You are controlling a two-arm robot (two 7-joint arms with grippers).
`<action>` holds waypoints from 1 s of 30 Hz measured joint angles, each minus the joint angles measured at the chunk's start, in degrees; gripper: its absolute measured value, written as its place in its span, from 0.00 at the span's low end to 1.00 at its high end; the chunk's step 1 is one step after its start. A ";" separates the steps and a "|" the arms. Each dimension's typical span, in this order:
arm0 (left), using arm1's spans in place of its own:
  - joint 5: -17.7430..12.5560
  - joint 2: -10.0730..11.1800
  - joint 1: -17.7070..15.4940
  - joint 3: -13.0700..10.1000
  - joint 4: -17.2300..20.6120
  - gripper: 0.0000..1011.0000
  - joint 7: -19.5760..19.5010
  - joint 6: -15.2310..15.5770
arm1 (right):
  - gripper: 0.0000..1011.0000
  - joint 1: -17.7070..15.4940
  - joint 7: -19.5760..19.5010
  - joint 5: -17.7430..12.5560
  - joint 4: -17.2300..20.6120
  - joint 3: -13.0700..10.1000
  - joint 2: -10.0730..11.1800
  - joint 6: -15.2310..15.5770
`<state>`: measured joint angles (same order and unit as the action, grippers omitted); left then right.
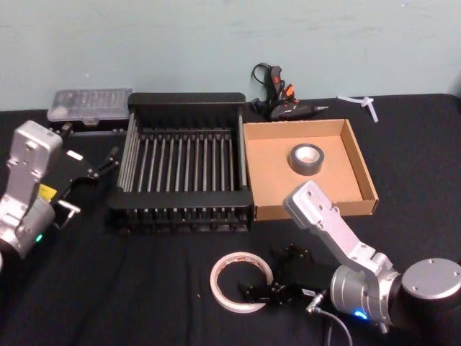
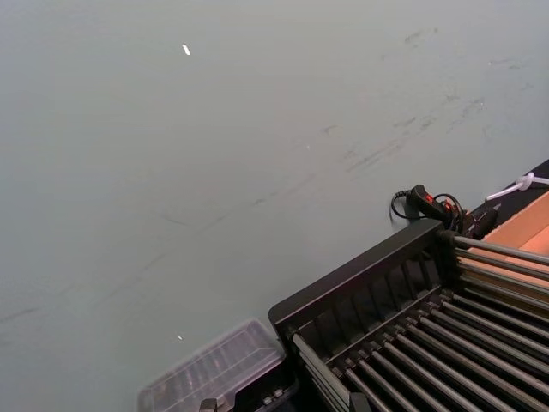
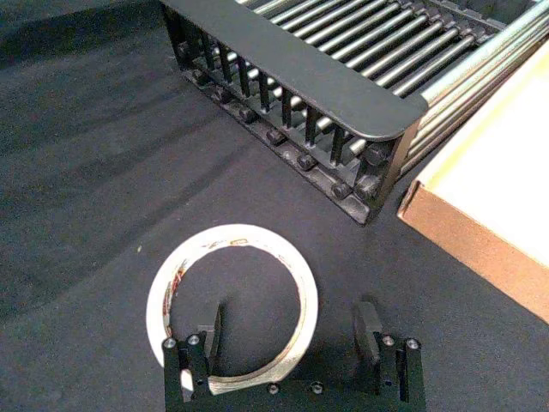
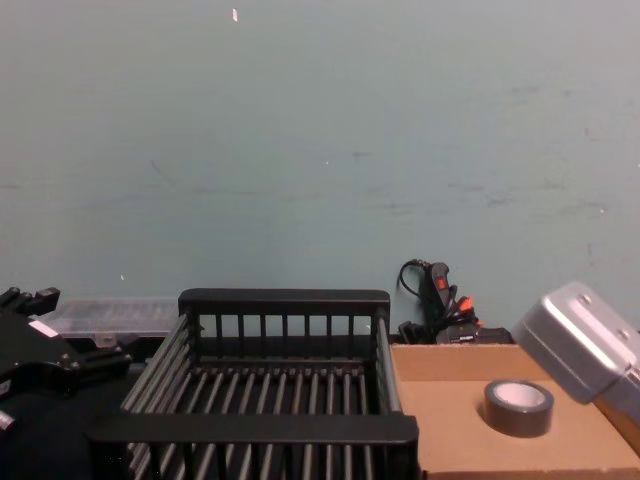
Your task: Pick up the white tape and place it into the black box , Pick up the silver tape and place it into the brown box.
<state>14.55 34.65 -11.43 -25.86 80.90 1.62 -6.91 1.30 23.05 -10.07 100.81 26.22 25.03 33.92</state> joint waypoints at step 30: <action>0.00 0.00 0.00 0.00 0.00 0.99 0.00 0.00 | 0.99 -0.09 -0.04 0.70 -0.28 -0.31 -0.68 -0.04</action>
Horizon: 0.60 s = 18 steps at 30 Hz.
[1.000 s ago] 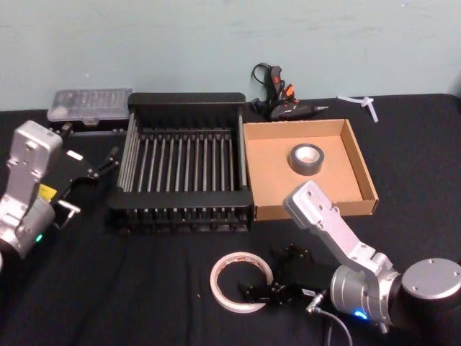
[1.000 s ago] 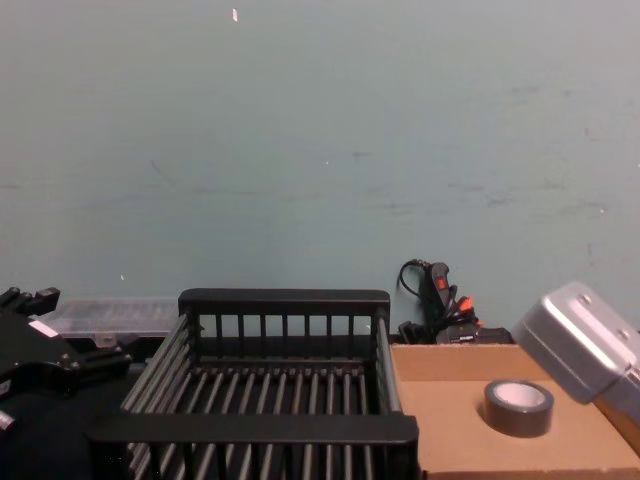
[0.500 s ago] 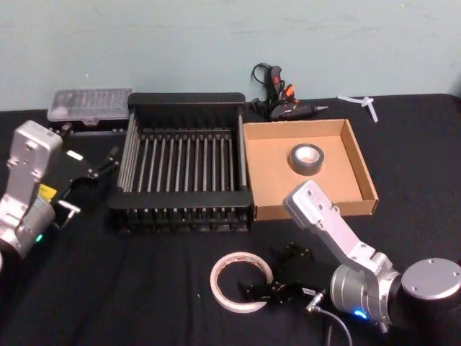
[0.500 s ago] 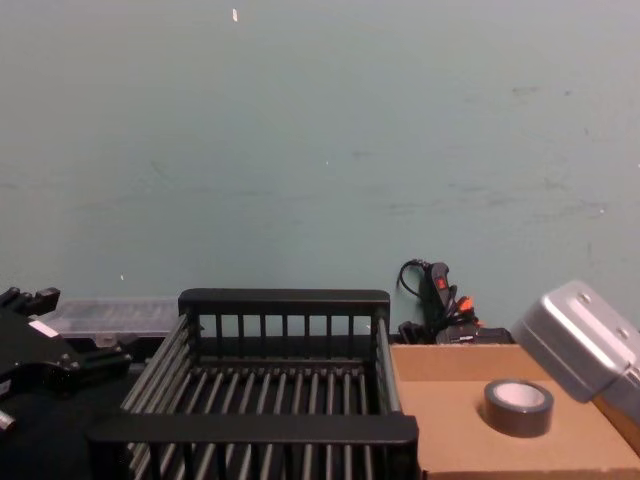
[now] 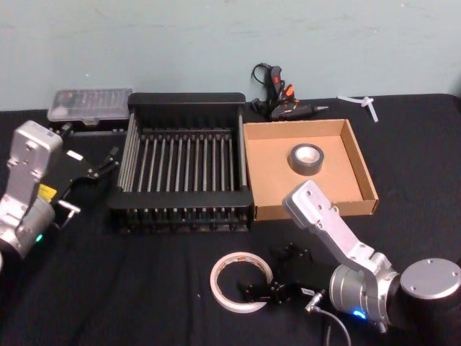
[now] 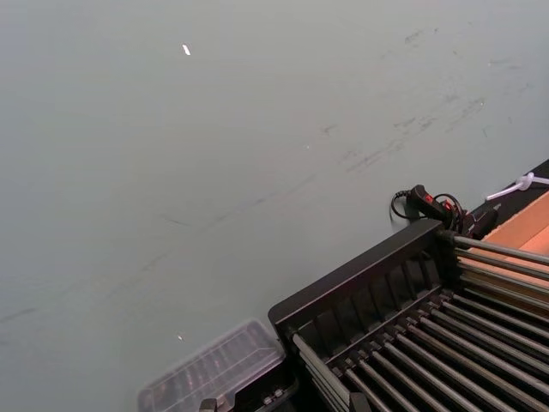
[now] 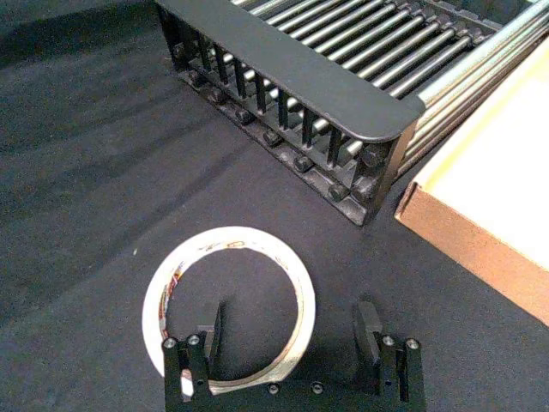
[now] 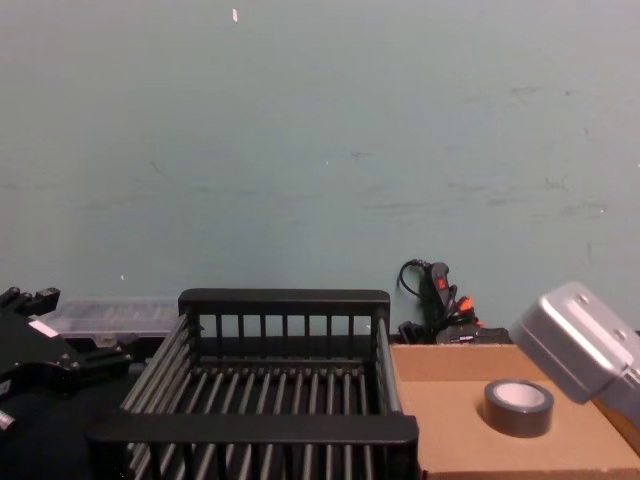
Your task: Pick up the white tape and place it into the black box , Pick up the silver tape and place it into the brown box.
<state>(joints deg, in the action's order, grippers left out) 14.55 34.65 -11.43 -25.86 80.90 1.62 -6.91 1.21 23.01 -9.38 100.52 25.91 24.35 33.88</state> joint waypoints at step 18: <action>0.00 0.00 0.00 0.00 0.00 0.99 0.00 0.00 | 0.99 -0.04 -0.05 0.75 -0.11 0.11 -0.08 0.02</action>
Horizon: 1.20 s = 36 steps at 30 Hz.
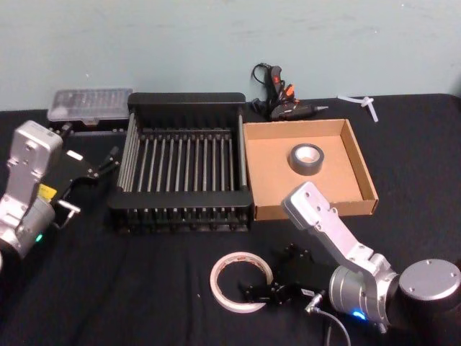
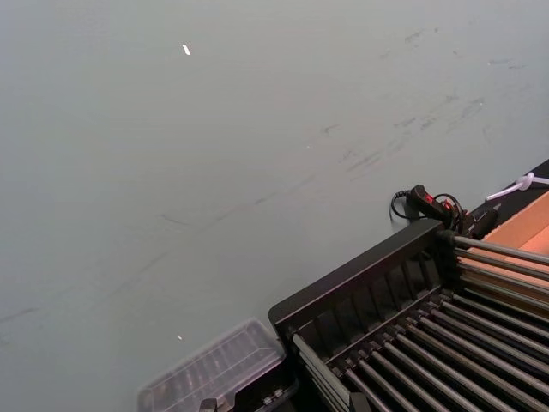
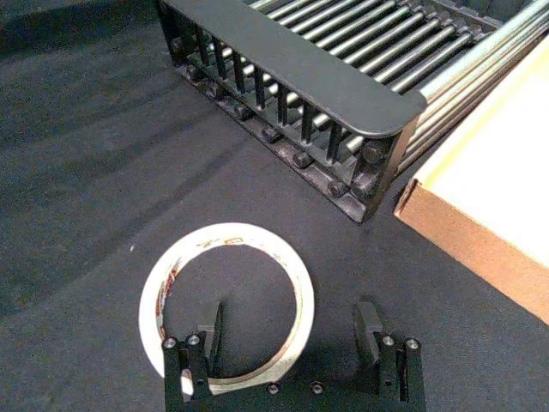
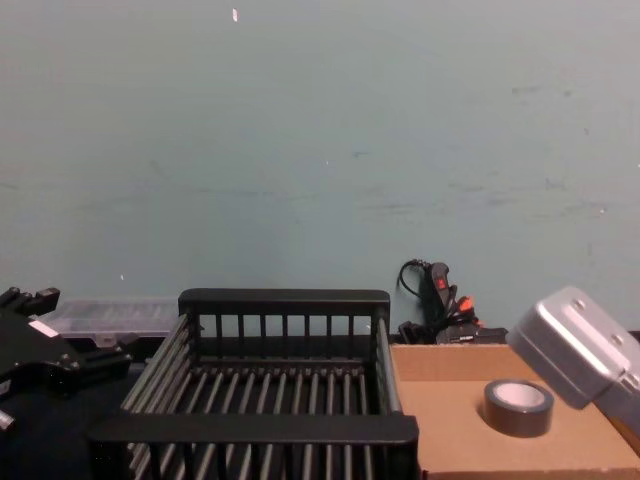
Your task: Pick up the white tape and place it into the black box , Pick up the silver tape and place it into the brown box.
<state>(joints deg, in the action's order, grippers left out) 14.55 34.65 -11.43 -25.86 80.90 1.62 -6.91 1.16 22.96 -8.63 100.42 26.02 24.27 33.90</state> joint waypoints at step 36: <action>0.00 0.00 0.00 0.00 0.00 0.99 0.00 0.00 | 0.18 0.00 0.01 -0.17 0.04 -0.03 0.00 0.01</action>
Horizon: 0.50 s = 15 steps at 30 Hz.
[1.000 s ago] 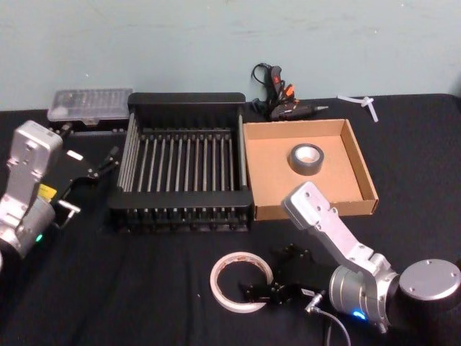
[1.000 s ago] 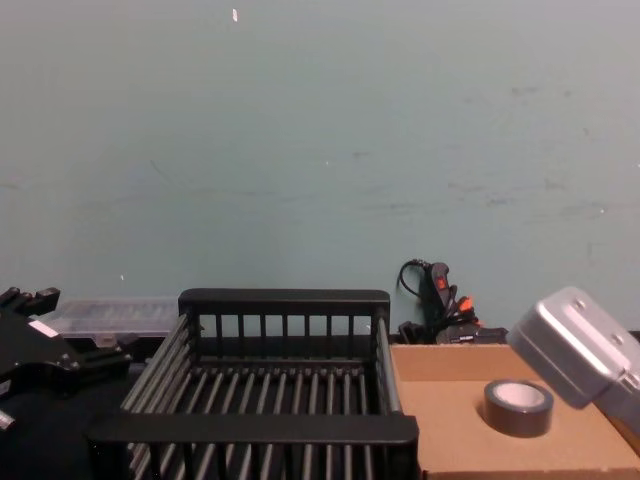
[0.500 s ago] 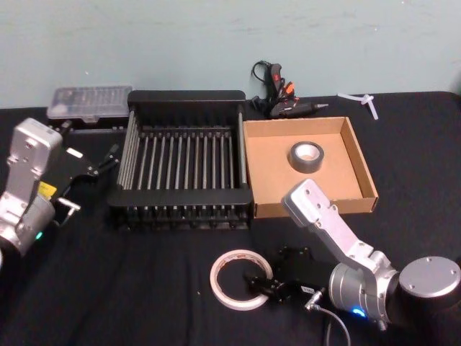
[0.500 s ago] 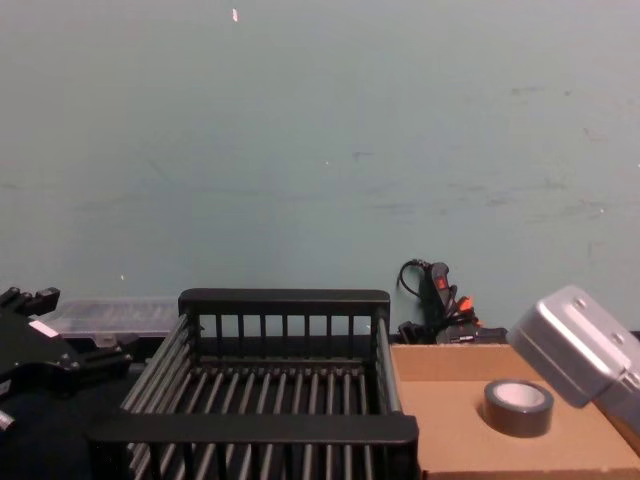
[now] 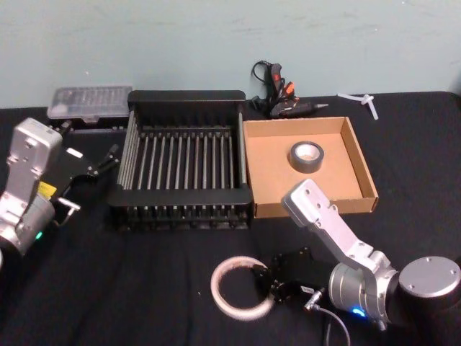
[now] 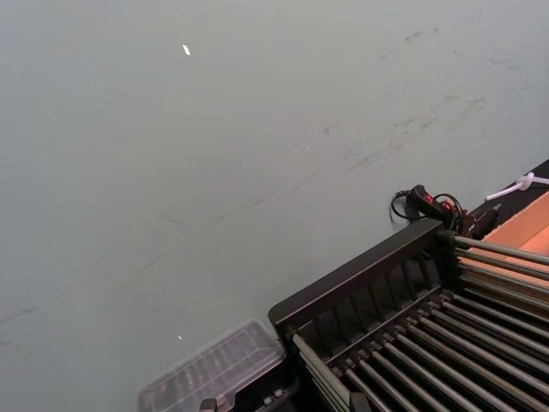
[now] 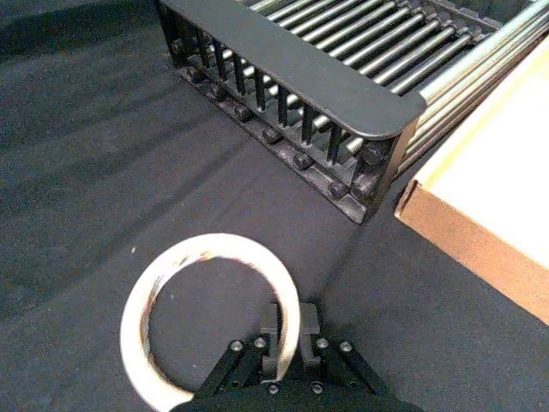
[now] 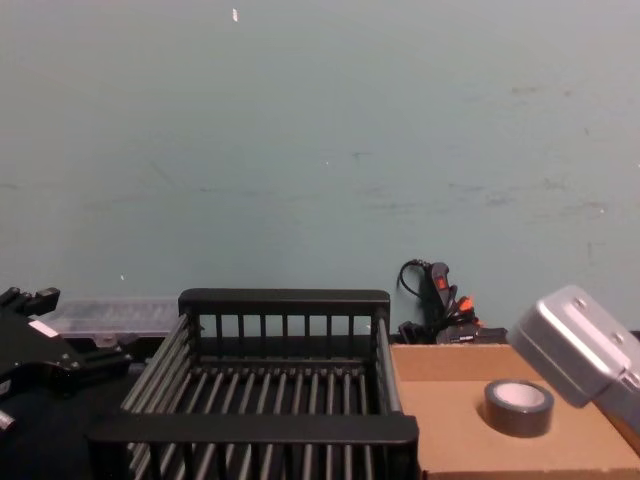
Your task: Pick up the white tape and place it into the black box , Pick up the silver tape and place it into the brown box.
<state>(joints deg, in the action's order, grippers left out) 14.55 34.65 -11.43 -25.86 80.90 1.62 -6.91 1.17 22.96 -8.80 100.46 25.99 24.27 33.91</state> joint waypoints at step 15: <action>0.00 0.00 0.00 0.00 0.00 0.99 0.00 0.00 | 0.09 -0.15 0.24 -0.23 0.06 -0.30 -0.02 -0.44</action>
<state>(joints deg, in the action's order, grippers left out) 14.55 34.64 -11.43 -25.86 80.90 1.62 -6.91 1.02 23.20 -9.03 100.52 25.69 24.25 33.47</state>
